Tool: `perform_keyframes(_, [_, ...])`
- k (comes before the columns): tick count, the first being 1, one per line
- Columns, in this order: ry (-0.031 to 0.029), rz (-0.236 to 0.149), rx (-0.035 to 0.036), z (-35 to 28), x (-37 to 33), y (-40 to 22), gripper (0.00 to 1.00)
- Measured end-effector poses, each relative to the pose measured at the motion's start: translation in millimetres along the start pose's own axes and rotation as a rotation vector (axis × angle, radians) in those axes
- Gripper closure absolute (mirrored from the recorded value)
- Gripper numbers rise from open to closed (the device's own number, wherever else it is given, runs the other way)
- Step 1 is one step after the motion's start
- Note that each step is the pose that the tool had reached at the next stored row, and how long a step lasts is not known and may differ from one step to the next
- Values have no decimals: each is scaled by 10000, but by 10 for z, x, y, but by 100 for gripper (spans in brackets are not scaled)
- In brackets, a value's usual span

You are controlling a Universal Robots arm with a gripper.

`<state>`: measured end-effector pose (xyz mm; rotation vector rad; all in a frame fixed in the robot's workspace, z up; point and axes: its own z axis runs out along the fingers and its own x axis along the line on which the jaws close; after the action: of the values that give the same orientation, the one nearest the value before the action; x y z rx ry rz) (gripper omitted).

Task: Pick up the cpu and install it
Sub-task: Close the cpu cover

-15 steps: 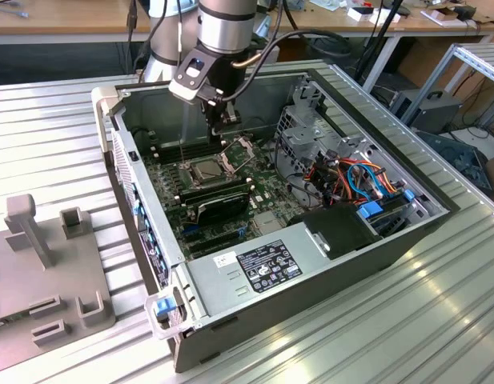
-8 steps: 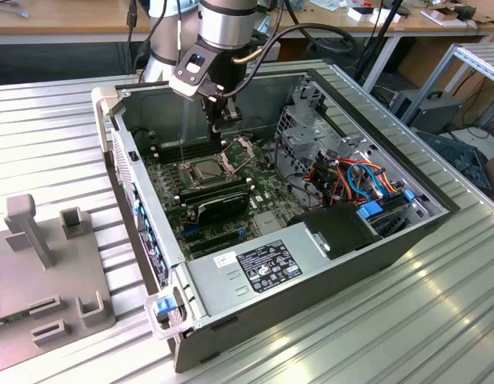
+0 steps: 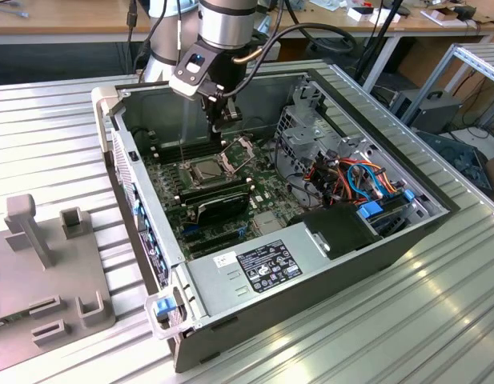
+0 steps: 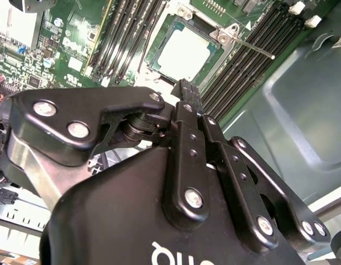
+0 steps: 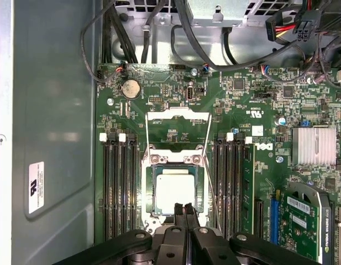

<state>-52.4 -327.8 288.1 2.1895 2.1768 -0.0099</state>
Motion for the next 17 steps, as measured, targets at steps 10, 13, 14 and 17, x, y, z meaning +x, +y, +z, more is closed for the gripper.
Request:
perform_keyframes(10, [3,3,-4,8,2,181,89])
perform_keyframes(13, [3,0,-3,10,2,254,89])
perform_keyframes(14, [3,2,-3,11,2,275,89])
perform_keyframes(17, [3,1,-2,13,2,320,89])
